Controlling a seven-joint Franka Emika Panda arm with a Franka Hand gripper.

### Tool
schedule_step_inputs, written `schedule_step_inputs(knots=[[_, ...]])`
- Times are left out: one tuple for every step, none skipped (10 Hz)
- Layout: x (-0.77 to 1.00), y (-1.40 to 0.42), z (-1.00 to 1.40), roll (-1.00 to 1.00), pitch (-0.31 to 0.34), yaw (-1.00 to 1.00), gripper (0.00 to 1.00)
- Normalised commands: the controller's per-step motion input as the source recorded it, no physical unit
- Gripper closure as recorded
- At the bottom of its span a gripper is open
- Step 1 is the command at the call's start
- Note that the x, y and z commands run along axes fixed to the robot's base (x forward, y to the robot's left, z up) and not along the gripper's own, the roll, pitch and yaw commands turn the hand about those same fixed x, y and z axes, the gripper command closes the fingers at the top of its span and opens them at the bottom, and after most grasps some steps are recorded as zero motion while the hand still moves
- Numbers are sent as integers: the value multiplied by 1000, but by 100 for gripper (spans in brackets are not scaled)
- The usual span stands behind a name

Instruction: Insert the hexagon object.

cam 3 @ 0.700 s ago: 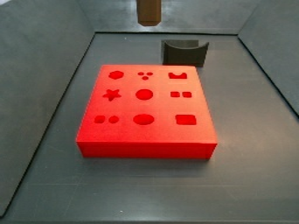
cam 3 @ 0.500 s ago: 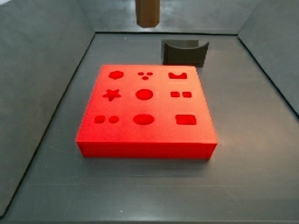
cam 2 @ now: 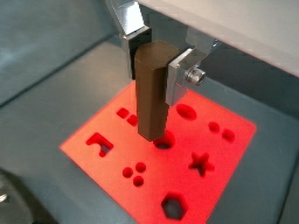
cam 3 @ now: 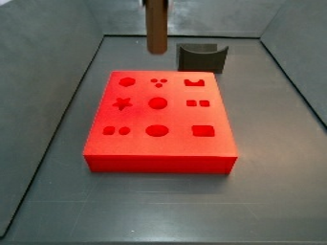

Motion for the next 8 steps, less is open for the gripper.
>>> schedule_step_inputs(knots=[[-109, 49, -637, -24, 104, -974, 100], [-197, 106, -529, -10, 104, -917, 100], [-297, 197, -446, -7, 101, -797, 100], [-457, 354, -274, -13, 53, -591, 100], [-363, 314, -114, -120, 0, -523, 100], [-337, 297, 69, -217, -154, -403, 100], [-306, 243, 177, -440, -403, -234, 100], [-146, 251, 106, -487, -463, -226, 100]])
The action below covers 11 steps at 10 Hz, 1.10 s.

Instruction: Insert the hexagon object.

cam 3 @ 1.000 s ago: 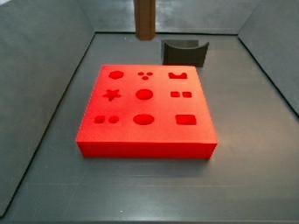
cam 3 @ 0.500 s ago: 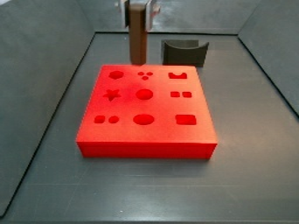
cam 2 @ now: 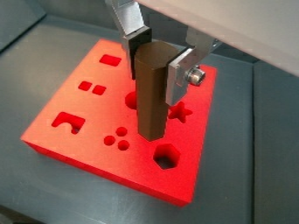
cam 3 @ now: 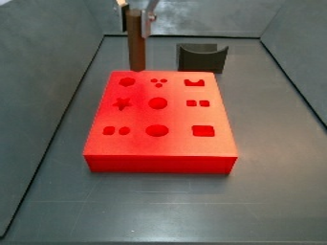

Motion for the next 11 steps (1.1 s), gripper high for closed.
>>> schedule_step_inputs(knots=[[-129, 214, 9, -424, -411, -331, 100], [-29, 271, -9, -226, -191, -246, 100], [0, 186, -106, -140, -186, -246, 100], [6, 69, -111, 23, 0, -317, 100], [23, 0, -197, 73, 36, -426, 100], [0, 20, -289, 0, 0, -360, 100], [-249, 49, -311, -86, -21, -206, 100], [-197, 0, -80, -104, -83, -126, 100], [-231, 0, -100, -137, -180, -86, 100], [-183, 0, -54, -103, -151, -49, 100], [-114, 0, -131, -64, -114, -40, 100]])
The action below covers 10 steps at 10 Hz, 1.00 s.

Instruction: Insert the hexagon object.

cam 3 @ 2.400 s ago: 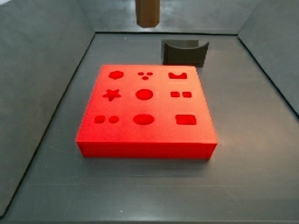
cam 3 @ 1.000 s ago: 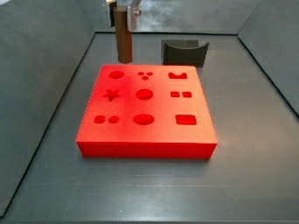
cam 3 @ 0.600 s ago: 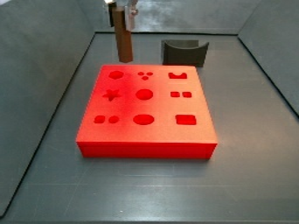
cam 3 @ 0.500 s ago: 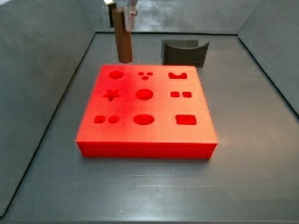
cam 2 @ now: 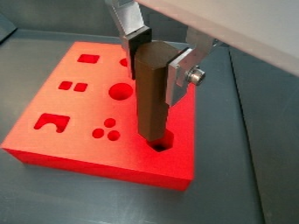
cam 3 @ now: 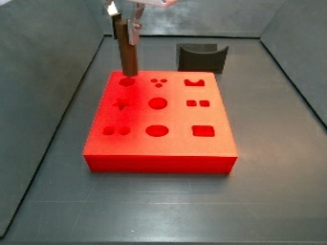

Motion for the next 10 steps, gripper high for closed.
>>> schedule_step_inputs(knots=[[-23, 0, -277, -33, -91, -40, 100], [0, 0, -251, -29, -60, -57, 100], [-60, 0, -220, 0, -54, -77, 100], [-137, 0, -186, 0, -44, -60, 100], [-286, 0, 0, 26, 0, -126, 100], [-206, 0, 0, 34, 0, -94, 100], [9, -11, -6, 40, 0, -20, 100], [203, -34, -129, 17, 0, -34, 100], [386, 0, -71, 0, 11, -20, 100], [246, 57, -114, 0, 0, -51, 100]])
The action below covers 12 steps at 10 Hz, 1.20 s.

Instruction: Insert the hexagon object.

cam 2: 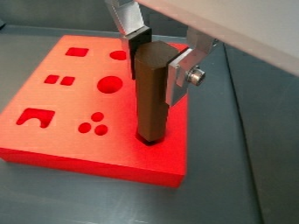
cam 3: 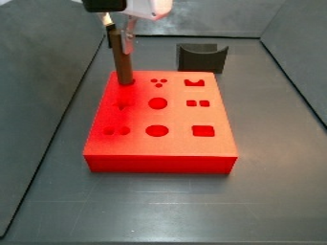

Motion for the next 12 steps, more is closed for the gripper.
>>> schedule_step_inputs(knots=[[-31, 74, -31, 50, 26, -126, 100], [-143, 100, 0, 51, 0, -86, 100], [-9, 0, -31, 19, 0, -14, 100], [-6, -14, -17, 6, 0, 0, 100], [200, -160, -3, 63, 17, 0, 100], [383, -20, -103, 43, 80, 0, 100], [240, 20, -191, 51, 59, -11, 100], [134, 137, -289, 123, 79, -71, 100], [0, 86, -109, 86, 51, -94, 100], [-94, -69, 100, 91, 0, -34, 100], [-60, -151, 137, 129, 0, 0, 100], [-46, -109, 11, 99, 0, 0, 100]])
